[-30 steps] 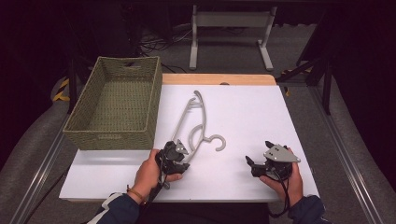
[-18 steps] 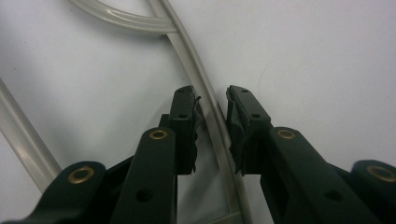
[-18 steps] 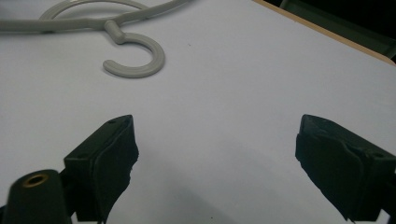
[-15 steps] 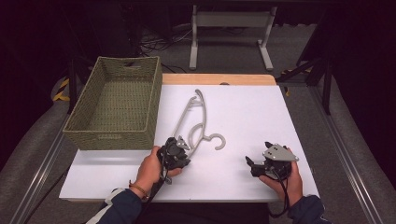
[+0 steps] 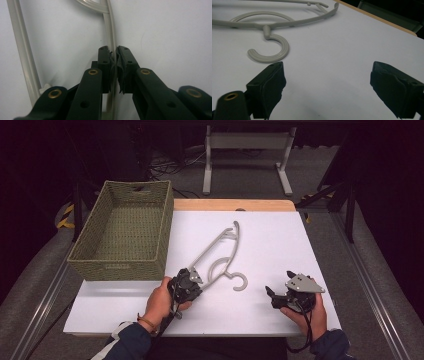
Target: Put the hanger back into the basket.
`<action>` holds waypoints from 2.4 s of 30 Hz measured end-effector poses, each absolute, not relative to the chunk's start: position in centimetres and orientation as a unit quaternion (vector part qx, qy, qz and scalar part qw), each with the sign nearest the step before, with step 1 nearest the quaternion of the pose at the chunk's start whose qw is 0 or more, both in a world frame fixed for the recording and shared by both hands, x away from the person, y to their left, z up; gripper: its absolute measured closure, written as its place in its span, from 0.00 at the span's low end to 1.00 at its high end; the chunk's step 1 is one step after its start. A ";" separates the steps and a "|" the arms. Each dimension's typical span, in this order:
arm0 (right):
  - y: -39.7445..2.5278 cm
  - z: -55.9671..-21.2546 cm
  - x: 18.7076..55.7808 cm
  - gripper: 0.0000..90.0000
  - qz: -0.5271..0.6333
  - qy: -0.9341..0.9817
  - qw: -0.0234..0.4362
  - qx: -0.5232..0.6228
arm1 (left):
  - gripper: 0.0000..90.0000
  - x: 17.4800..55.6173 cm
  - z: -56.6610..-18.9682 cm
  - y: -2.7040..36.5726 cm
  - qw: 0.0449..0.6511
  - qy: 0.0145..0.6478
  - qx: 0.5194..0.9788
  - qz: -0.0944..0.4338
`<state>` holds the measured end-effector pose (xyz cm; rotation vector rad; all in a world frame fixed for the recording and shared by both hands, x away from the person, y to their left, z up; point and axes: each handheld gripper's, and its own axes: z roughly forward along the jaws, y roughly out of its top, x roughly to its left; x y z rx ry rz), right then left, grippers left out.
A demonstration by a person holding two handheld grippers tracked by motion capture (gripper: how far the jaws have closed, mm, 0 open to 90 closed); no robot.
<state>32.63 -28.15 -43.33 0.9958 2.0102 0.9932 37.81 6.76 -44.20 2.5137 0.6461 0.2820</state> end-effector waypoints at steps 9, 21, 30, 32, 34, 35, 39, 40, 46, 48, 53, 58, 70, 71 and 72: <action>-28.3 -43.3 32.6 0.14 0.384 0.769 0.339 0.382 | 0.91 36.7 -42.2 7.4 0.308 0.223 0.914 0.138; -28.6 -43.3 32.9 0.14 0.390 0.768 0.337 0.381 | 0.91 36.1 -40.5 8.6 0.346 0.211 0.897 0.177; -28.2 -43.5 32.9 0.14 0.387 0.775 0.332 0.374 | 0.91 37.4 -42.6 8.8 0.289 0.217 0.923 0.131; -28.2 -43.6 33.0 0.14 0.387 0.776 0.330 0.374 | 0.91 37.6 -42.6 8.8 0.282 0.216 0.926 0.125; -28.2 -43.6 33.0 0.14 0.388 0.775 0.328 0.375 | 0.91 37.8 -42.7 8.7 0.270 0.214 0.932 0.117; -28.2 -43.6 33.0 0.14 0.388 0.776 0.327 0.376 | 0.91 37.9 -42.8 8.6 0.264 0.212 0.934 0.109; -28.2 -43.7 33.0 0.14 0.387 0.777 0.325 0.377 | 0.91 38.7 -43.2 8.2 0.231 0.207 0.947 0.088; -28.2 -43.7 33.0 0.14 0.386 0.777 0.324 0.376 | 0.90 38.9 -43.3 8.0 0.224 0.207 0.949 0.083; -28.1 -43.9 33.1 0.14 0.382 0.782 0.320 0.374 | 0.89 40.0 -43.3 7.7 0.209 0.204 0.955 0.053; -28.1 -43.9 33.1 0.14 0.381 0.784 0.318 0.374 | 0.88 40.3 -43.3 7.5 0.205 0.205 0.956 0.043; -28.0 -44.0 33.2 0.14 0.378 0.788 0.313 0.371 | 0.80 40.9 -43.3 6.8 0.204 0.204 0.957 0.029; -27.9 -44.1 33.3 0.14 0.375 0.792 0.308 0.371 | 0.81 41.1 -43.3 6.5 0.201 0.211 0.956 0.026; -27.7 -44.1 33.3 0.14 0.373 0.794 0.307 0.369 | 0.91 40.0 -43.4 6.1 0.206 0.205 0.954 0.073; -27.8 -44.1 33.4 0.14 0.373 0.793 0.307 0.371 | 0.92 40.0 -43.5 6.1 0.210 0.204 0.953 0.079; -27.9 -44.1 33.4 0.14 0.373 0.793 0.306 0.372 | 0.92 39.9 -43.5 6.1 0.217 0.209 0.950 0.082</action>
